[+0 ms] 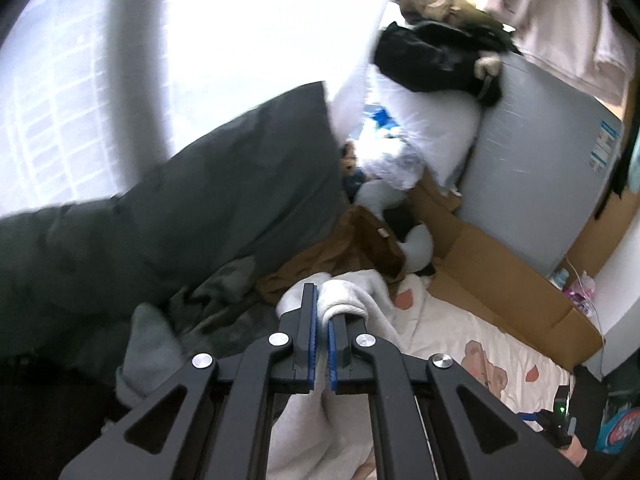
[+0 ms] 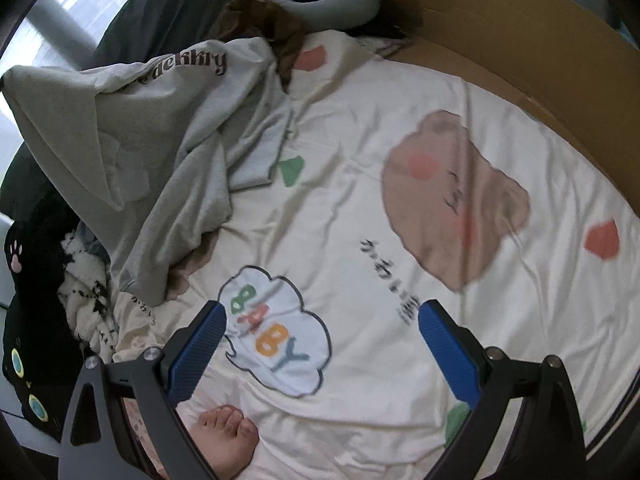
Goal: Fold clothes
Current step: 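Hold the sweatshirt with the left tool while the right tool grasps its hem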
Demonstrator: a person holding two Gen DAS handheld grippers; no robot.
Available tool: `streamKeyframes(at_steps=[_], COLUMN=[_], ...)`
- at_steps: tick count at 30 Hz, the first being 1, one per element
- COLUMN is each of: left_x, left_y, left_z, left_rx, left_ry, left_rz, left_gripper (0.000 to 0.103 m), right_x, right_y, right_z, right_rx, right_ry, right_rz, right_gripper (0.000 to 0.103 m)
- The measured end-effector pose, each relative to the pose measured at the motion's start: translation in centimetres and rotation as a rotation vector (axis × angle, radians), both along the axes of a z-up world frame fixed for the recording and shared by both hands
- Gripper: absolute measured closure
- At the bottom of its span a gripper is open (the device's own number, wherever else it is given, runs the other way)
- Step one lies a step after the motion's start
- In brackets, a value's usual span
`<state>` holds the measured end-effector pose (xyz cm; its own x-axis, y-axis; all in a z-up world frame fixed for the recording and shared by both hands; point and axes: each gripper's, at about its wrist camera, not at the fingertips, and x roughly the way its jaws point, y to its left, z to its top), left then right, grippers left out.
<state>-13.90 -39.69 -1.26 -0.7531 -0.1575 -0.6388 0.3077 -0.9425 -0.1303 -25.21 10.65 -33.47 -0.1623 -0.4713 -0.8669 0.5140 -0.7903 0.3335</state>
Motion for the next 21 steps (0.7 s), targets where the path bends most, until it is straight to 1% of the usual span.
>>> streamKeyframes(at_steps=[1,2,3,8,13,15,17,21], left_x=[0.7,1.3,1.9,4.7,6.5,7.0,7.5,8.2], left_y=[-0.6,-1.3,-2.0,-5.0,-7.3,-7.9,-8.6,-9.7], left_z=[-0.2,-0.5,-0.7,-1.9,-3.4,-3.8,-4.4,-5.6], left_rx=[0.0,-0.002,-0.002,-0.013,0.006,0.004,0.013,0.028], left_ry=[-0.004,-0.009,-0.013,-0.025,-0.051,-0.058,-0.065,-0.085], left_rz=[0.015,0.031,0.049,0.139,0.194,0.2,0.213,0.232], left_gripper=[0.1,0.1,0.1,0.1,0.1,0.1,0.1,0.1], right_x=[-0.3,-0.6,-0.9,-2.3,-3.6,-4.6,-5.5,-7.1], right_y=[-0.6,-1.3,-2.1,-5.2,-8.7,-10.0,-11.3,-13.7], right_z=[-0.1,-0.2,-0.5,-1.8,-3.4,-4.4,-5.5,-7.6], right_rx=[0.001,0.002,0.003,-0.003,-0.072,-0.107,-0.126,-0.167], right_ry=[0.004,0.004,-0.003,-0.014,-0.024,-0.046,-0.058,-0.096], right_rz=[0.016,0.032,0.048,0.084,0.115,0.1,0.076,0.038], right_gripper=[0.01,0.015,0.018,0.02,0.022,0.033,0.038,0.039])
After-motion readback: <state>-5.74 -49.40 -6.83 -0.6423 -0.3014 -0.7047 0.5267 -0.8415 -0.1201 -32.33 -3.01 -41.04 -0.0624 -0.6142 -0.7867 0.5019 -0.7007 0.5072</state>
